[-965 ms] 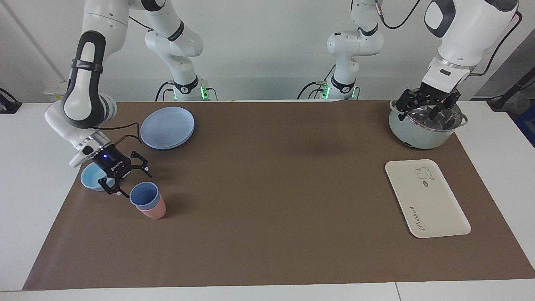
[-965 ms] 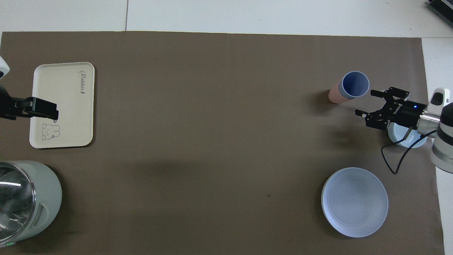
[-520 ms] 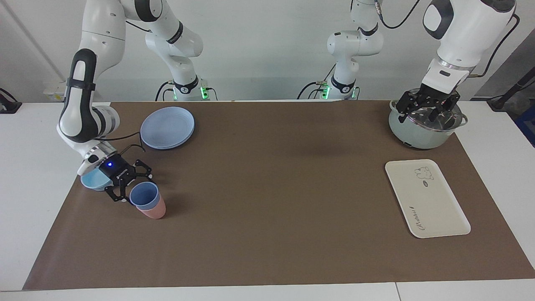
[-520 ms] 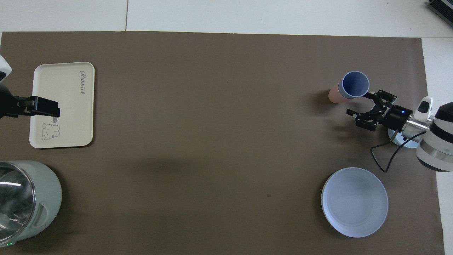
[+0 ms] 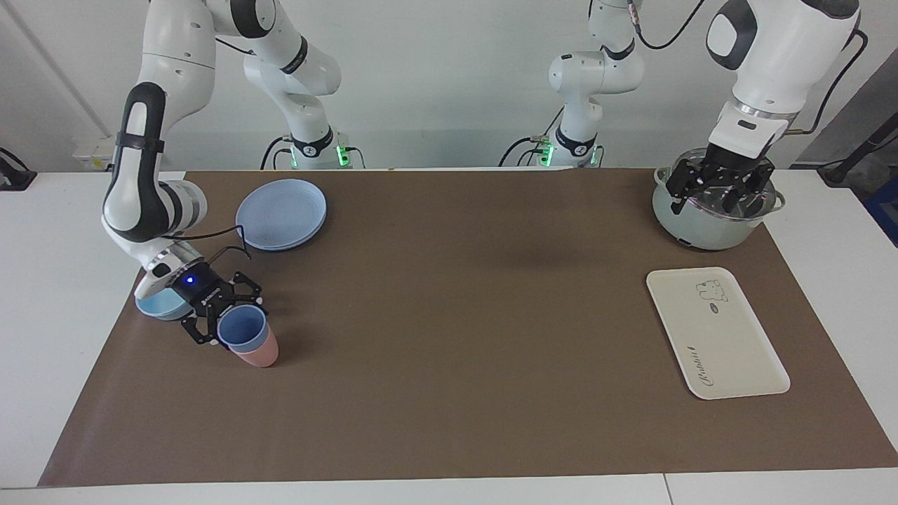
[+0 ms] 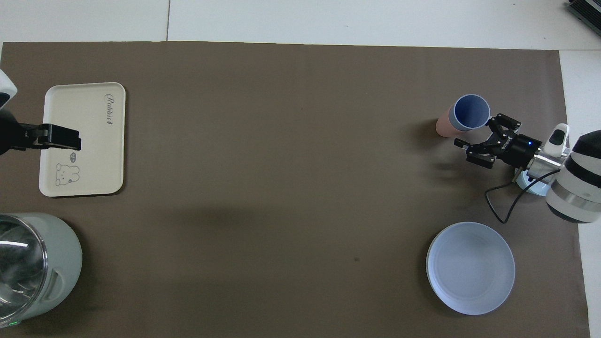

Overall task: Place cup on tray
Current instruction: 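Move the right gripper to the nested blue and pink cups, then grasp the nested cups with the right gripper and lift them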

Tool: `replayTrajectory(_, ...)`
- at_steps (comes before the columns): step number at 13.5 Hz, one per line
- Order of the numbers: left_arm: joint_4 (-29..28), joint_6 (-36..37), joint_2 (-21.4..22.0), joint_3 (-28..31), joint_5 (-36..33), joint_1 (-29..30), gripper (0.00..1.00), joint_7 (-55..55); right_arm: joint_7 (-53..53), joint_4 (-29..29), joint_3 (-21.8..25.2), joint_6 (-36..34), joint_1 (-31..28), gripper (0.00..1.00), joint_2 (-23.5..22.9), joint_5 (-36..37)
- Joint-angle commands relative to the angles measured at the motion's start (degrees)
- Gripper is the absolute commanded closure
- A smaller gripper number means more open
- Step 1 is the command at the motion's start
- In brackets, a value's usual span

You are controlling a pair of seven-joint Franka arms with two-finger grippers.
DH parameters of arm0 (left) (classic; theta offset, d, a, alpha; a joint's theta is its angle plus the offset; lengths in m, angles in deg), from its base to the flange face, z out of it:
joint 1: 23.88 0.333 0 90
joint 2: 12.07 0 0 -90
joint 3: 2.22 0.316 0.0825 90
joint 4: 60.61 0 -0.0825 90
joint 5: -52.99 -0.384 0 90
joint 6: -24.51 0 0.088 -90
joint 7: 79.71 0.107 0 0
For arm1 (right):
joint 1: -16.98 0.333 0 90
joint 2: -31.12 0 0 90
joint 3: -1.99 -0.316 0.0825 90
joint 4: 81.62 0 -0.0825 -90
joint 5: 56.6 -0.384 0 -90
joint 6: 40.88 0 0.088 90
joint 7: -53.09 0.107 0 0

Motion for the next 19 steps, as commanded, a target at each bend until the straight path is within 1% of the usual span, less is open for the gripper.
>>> replayTrajectory(1,-2.97,-3.03,2.1,0.3,-0.08,-0.5,0.0,-0.31,-1.17,-1.78,-0.11,0.99,0.76,0.0,-1.25,-2.51)
replayTrajectory(5,-3.23,-4.35,2.01,0.3,-0.08,-0.5,0.0,-0.31,-1.17,-2.4,-0.11,3.8,1.64,0.0,-1.86,-2.69)
replayTrajectory(8,-3.23,-4.62,2.01,0.3,-0.08,-0.58,0.0,-0.31,-1.17,-2.4,-0.2,4.16,2.25,0.0,-1.95,-2.87)
replayTrajectory(10,-3.14,-4.96,1.93,0.3,0.19,-0.58,0.0,-0.4,-1.17,-2.4,-0.2,4.33,3.13,0.01,-1.95,-5.4)
replayTrajectory(11,-3.14,-5.49,1.84,0.3,1.58,-0.5,0.0,-0.75,-1.17,-2.4,-0.2,4.77,3.4,0.03,-1.95,-5.59)
replayTrajectory(12,-3.14,-6.28,1.75,0.3,3.59,-0.5,0.0,-1.88,-1.17,-2.48,-0.2,4.86,3.57,0.09,-2.04,-5.85)
replayTrajectory(13,-3.14,-6.98,1.66,0.3,4.4,-0.5,0.0,-3.11,-1.34,-2.49,-0.2,4.86,3.58,0.16,-2.04,-5.85)
replayTrajectory(14,-3.14,-7.77,1.57,0.3,4.58,-0.58,0.0,-3.99,-2.91,-2.57,-0.2,4.86,3.58,0.49,-2.04,-5.85)
replayTrajectory(15,-3.14,-8.39,1.49,0.3,4.76,-0.67,0.0,-4.61,-4.75,-3.36,-0.11,4.86,3.58,0.94,-2.21,-5.59)
replayTrajectory(16,-3.14,-8.92,1.49,0.3,4.76,-0.67,0.0,-5.49,-4.77,-3.54,-0.19,4.69,3.49,1.0,-2.39,-5.5)
replayTrajectory(18,-3.32,-10.76,1.48,0.21,5.02,-1.72,0.0,-6.55,-3.99,-3.54,-0.11,4.68,3.57,1.0,-1.87,-4.98)
replayTrajectory(19,-4.01,-11.47,1.57,0.3,5.11,-2.25,0.0,-7.16,-2.76,-3.37,-0.02,4.95,3.92,1.0,-0.47,-4.37)
